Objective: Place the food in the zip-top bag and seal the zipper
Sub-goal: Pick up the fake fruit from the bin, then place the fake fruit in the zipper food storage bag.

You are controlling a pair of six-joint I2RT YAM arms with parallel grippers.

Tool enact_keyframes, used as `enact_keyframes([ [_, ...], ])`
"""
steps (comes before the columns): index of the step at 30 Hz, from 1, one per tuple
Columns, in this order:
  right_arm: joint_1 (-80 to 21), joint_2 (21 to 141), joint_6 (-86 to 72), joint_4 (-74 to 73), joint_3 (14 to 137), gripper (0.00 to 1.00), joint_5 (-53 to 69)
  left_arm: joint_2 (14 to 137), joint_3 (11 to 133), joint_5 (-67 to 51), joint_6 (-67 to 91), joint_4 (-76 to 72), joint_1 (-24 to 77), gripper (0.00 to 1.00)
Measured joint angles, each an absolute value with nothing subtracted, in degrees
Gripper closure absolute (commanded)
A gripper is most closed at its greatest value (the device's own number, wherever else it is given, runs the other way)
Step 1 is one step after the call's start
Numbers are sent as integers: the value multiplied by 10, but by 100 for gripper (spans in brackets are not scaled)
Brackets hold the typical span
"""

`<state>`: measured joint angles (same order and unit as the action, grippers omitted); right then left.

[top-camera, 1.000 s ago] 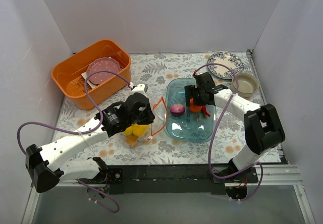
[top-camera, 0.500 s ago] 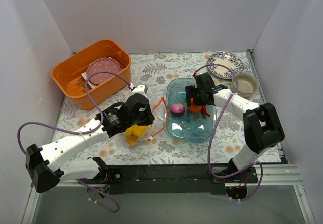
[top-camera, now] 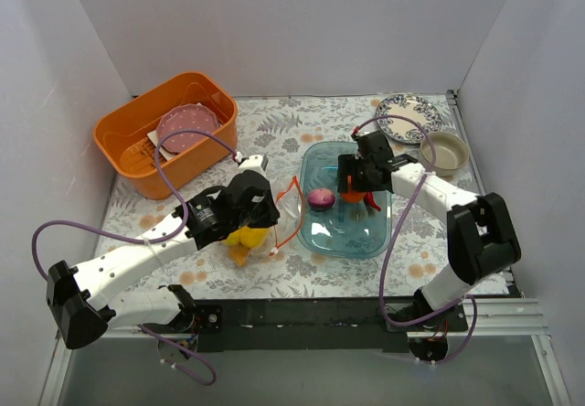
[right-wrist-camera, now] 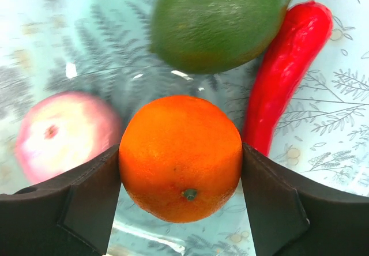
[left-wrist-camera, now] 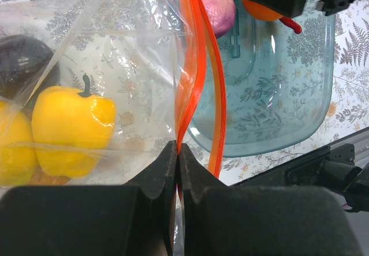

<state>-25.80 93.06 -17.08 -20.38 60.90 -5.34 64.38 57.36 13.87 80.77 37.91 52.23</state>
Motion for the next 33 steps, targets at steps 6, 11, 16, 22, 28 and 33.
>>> enact_keyframes([
  [6,-243,812,-169,-185,560,48,36,644,574,139,808,379,522,100],
  [11,-235,732,-174,-154,536,48,128,644,574,138,808,379,522,100],
  [16,-234,689,-191,-112,509,49,250,644,574,134,808,376,522,100],
  [22,-234,668,-225,-79,484,49,342,644,574,128,808,373,522,100],
  [28,-240,648,-258,-48,456,50,380,648,574,128,808,373,522,100],
  [33,-277,649,-282,-13,454,51,383,656,574,128,808,375,522,100],
])
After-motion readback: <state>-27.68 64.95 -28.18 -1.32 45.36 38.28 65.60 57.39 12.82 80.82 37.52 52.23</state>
